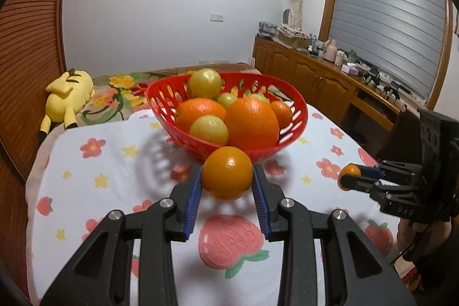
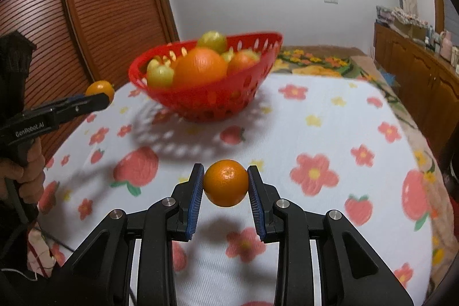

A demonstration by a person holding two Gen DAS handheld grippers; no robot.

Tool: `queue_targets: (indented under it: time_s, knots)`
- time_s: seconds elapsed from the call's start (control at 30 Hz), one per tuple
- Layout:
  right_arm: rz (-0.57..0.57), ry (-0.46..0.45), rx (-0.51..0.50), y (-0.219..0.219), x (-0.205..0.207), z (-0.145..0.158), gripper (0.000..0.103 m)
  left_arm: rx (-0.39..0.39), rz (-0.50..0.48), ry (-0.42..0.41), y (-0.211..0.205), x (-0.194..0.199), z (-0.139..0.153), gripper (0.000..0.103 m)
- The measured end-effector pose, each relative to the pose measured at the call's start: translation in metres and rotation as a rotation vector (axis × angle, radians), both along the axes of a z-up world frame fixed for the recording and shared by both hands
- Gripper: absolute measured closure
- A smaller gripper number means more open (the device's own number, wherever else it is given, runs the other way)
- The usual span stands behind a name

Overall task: Organize fruits
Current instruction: 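Lift and carry both small mandarins over the red basket, then open the right gripper to drop its mandarin while the left gripper releases its mandarin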

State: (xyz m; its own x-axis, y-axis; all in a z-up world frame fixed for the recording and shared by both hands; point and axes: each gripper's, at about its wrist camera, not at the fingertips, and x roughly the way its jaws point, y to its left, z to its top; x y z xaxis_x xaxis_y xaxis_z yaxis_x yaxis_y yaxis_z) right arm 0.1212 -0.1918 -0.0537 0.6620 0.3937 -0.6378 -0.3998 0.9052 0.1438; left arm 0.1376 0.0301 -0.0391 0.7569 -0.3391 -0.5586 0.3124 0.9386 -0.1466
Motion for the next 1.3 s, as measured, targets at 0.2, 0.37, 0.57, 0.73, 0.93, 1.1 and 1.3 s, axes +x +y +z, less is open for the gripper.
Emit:
queue_targets:
  time_s: [0.2,0.37,0.57,0.73,0.93,1.1,1.3]
  knots:
    - [0.007,-0.061,-0.003,0.001,0.012,0.03,0.073,0.008,0.011,-0.035,0.003,0.005,0.013,0.07]
    - [0.023,-0.108,-0.019,0.006,0.028,0.052,0.073,-0.001,0.034,-0.05,0.006,0.015,0.016,0.07]
    - [0.051,-0.131,-0.041,0.016,0.056,0.063,0.073,0.005,0.046,-0.038,0.005,0.036,0.014,0.07]
    - [0.083,-0.127,-0.061,0.026,0.089,0.062,0.073,0.019,0.063,-0.03,0.005,0.059,0.015,0.07]
    - [0.119,-0.099,-0.072,0.037,0.131,0.057,0.073,0.036,0.074,-0.018,0.005,0.092,0.017,0.07]
    - [0.133,-0.068,-0.084,0.042,0.164,0.049,0.073,0.062,0.079,-0.002,0.003,0.116,0.014,0.07]
    - [0.144,-0.041,-0.089,0.044,0.186,0.043,0.073,0.072,0.076,0.018,0.004,0.138,0.01,0.07]
